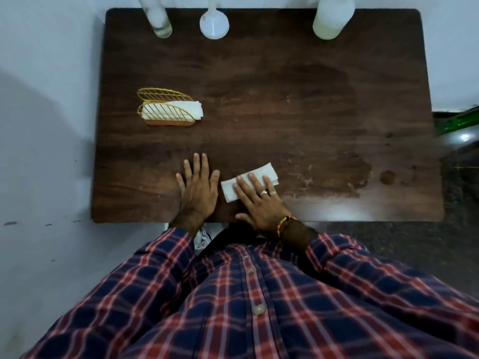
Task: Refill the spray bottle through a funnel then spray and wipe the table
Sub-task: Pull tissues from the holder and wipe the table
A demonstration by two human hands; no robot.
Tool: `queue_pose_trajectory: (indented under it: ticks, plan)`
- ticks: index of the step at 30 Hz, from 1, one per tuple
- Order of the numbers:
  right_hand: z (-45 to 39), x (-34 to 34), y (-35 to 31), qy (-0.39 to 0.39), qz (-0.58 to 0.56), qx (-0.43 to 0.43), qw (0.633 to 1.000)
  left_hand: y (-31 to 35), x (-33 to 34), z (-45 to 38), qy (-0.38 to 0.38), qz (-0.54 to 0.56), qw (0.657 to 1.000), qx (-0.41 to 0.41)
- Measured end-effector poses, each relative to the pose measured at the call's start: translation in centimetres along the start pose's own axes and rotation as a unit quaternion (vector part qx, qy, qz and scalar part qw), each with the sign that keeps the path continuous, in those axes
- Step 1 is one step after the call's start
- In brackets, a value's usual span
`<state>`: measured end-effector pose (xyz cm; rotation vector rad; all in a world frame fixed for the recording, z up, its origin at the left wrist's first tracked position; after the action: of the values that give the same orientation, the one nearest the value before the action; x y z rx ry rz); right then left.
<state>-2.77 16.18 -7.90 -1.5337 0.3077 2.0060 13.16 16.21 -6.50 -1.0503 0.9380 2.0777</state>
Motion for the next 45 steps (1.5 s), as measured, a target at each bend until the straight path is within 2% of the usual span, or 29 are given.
queue_pose_trajectory:
  ticks: [2,4,6,9,13,16,19,21,23,27,29,32,34,37,41,43,45]
  plan:
    - [-0.1,-0.5,2.5,0.009,-0.009,0.042,0.999,-0.4,-0.4,-0.5,-0.007,0.008,1.000,-0.010]
    - [-2.1,-2.1,5.7,0.028,-0.039,0.121,0.991,-0.5,-0.5,-1.1,-0.022,0.017,0.999,-0.019]
    - [-5.2,-3.2,7.4,0.010,-0.075,0.167,0.983,-0.1,-0.9,-1.6,-0.027,0.021,0.999,-0.030]
    - [-7.9,-3.9,5.3,-0.010,-0.065,0.121,0.990,1.1,-1.4,-2.5,-0.028,0.023,0.999,-0.038]
    - [-5.7,-2.7,3.7,-0.005,-0.015,0.043,0.999,2.6,-1.9,-4.5,-0.030,0.029,0.998,-0.045]
    - [-6.1,-3.8,7.8,0.020,-0.029,0.101,0.994,3.3,-1.6,-5.8,-0.056,0.016,0.996,-0.064]
    - [-10.1,-5.6,11.8,0.020,-0.074,0.180,0.981,3.7,-2.0,-6.7,-0.093,-0.018,0.991,-0.091]
    - [-13.3,-6.8,11.7,0.010,-0.086,0.168,0.982,3.9,-2.3,-7.0,-0.130,-0.010,0.985,-0.115]
    - [-15.0,-7.1,10.2,-0.009,-0.077,0.120,0.990,4.5,-2.1,-6.6,-0.156,0.005,0.979,-0.134]
    - [-13.0,-6.9,9.2,0.000,-0.035,0.056,0.998,5.3,-0.9,-6.3,-0.156,0.000,0.976,-0.154]
    - [-12.3,-6.5,10.9,0.001,-0.030,0.071,0.997,5.1,-0.7,-6.5,-0.162,-0.007,0.972,-0.168]
    - [-14.5,-7.6,15.2,0.025,-0.058,0.178,0.982,5.1,-0.6,-6.9,-0.181,-0.004,0.966,-0.187]
    - [-17.6,-8.9,16.6,0.035,-0.086,0.219,0.971,5.1,-0.5,-7.0,-0.190,0.001,0.962,-0.197]
    - [-21.1,-9.8,15.1,0.025,-0.098,0.187,0.977,5.1,-0.6,-7.1,-0.182,0.000,0.964,-0.196]
    - [-19.0,-8.9,13.4,0.027,-0.068,0.103,0.992,5.4,-0.8,-7.1,-0.175,0.008,0.966,-0.190]
    - [-17.4,-8.5,15.7,0.040,-0.054,0.105,0.992,5.3,-0.8,-7.0,-0.179,0.006,0.965,-0.193]
    - [-16.9,-8.9,19.3,0.052,-0.051,0.150,0.986,5.2,-0.9,-7.0,-0.178,0.003,0.965,-0.193]
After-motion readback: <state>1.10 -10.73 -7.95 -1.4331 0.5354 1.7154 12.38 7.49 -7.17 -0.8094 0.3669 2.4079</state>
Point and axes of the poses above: each hand's wrist, its own z-axis away from the middle knuckle, its own x-axis out of the palm, y = z × x, the point moved 10 cm from there along -z, towards the middle knuckle, and after that the axes turned 2 degrees about y, right-handed, at the moved point
